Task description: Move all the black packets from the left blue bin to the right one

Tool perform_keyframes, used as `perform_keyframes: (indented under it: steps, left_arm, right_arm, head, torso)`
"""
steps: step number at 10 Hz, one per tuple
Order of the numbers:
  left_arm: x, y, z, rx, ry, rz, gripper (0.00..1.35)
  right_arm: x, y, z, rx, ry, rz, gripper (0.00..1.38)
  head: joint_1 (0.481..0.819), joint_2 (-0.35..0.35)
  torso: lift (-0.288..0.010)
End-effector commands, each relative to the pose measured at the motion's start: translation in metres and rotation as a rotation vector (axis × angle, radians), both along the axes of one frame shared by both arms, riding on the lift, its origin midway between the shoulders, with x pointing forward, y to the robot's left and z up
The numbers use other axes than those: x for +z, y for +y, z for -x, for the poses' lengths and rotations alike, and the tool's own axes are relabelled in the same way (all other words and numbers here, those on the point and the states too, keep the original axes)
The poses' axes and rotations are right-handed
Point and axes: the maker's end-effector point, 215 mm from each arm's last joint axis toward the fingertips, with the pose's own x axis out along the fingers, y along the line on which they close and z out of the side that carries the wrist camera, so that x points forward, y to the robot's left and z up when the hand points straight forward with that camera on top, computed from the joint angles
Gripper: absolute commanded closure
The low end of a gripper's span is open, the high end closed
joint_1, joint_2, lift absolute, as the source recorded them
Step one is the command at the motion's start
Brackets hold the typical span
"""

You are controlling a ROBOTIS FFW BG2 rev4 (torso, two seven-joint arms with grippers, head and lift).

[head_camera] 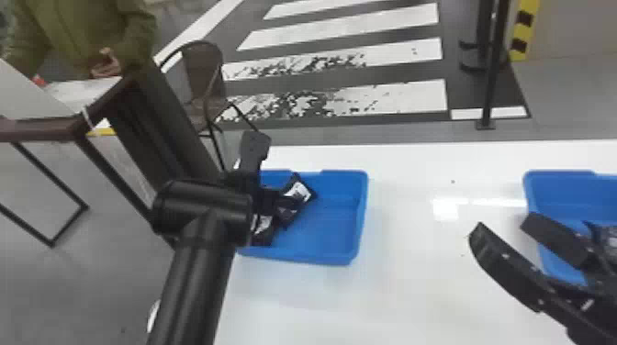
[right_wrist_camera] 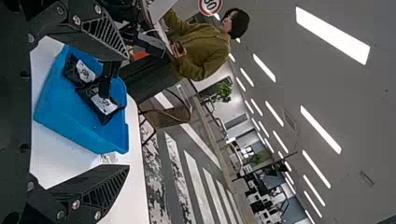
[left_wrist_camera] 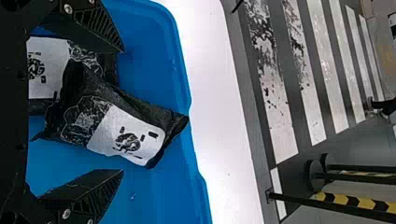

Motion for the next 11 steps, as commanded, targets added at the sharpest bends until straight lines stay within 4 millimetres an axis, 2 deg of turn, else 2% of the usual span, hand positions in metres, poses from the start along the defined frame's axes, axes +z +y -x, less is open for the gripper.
perform_keyframes:
  steps: [1, 2, 3, 5, 7, 8, 9, 10, 11]
  left_arm:
    - [-0.01, 0.003, -0.003, 0.003, 0.033, -0.02, 0.12]
    - [-0.017, 0.003, -0.008, 0.001, 0.052, -0.023, 0.16]
    - [-0.023, 0.002, -0.007, 0.001, 0.064, -0.015, 0.26]
    - [-0.029, -0.004, -0.007, -0.01, 0.056, 0.011, 0.77]
    - [-0.027, -0.014, -0.012, -0.038, 0.031, 0.016, 0.82]
    - [-0.033, -0.015, -0.007, -0.042, 0.034, 0.018, 1.26]
    - [-0.038, -0.017, -0.004, -0.042, 0.024, 0.043, 1.17]
    - [-0.035, -0.02, 0.003, -0.046, 0.007, 0.07, 1.19]
    - [-0.019, -0.021, 0.011, -0.05, -0.04, 0.096, 1.19]
  right_arm:
    - [0.001, 0.0, -0.001, 0.002, -0.002, -0.004, 0.21]
    - [0.0, 0.001, -0.001, 0.003, 0.001, -0.008, 0.21]
    - [0.001, 0.001, -0.001, 0.004, 0.002, -0.011, 0.21]
    - [0.001, 0.001, 0.0, 0.006, 0.006, -0.019, 0.21]
    - [-0.001, 0.002, 0.0, 0.007, 0.011, -0.024, 0.21]
    - [-0.001, 0.002, 0.0, 0.008, 0.012, -0.028, 0.21]
    - [-0.001, 0.001, 0.001, 0.007, 0.015, -0.03, 0.21]
    - [0.001, 0.002, 0.001, 0.011, 0.01, -0.031, 0.21]
    - [0.005, 0.003, -0.002, 0.013, -0.001, -0.033, 0.21]
  head:
    - [0.695, 0.35]
    - [0.695, 0.35]
    - [0.695, 0.35]
    - [0.695, 0.35]
    - [0.695, 0.346]
    - [0.695, 0.34]
    - [0.695, 0.337]
    - [0.695, 0.339]
    - [0.695, 0.337]
  torso:
    - [-0.14]
    - [-0.14]
    - [-0.14]
    - [-0.14]
    - [-0.14]
    - [-0.14]
    - [-0.14]
    - [-0.14]
    - [-0.14]
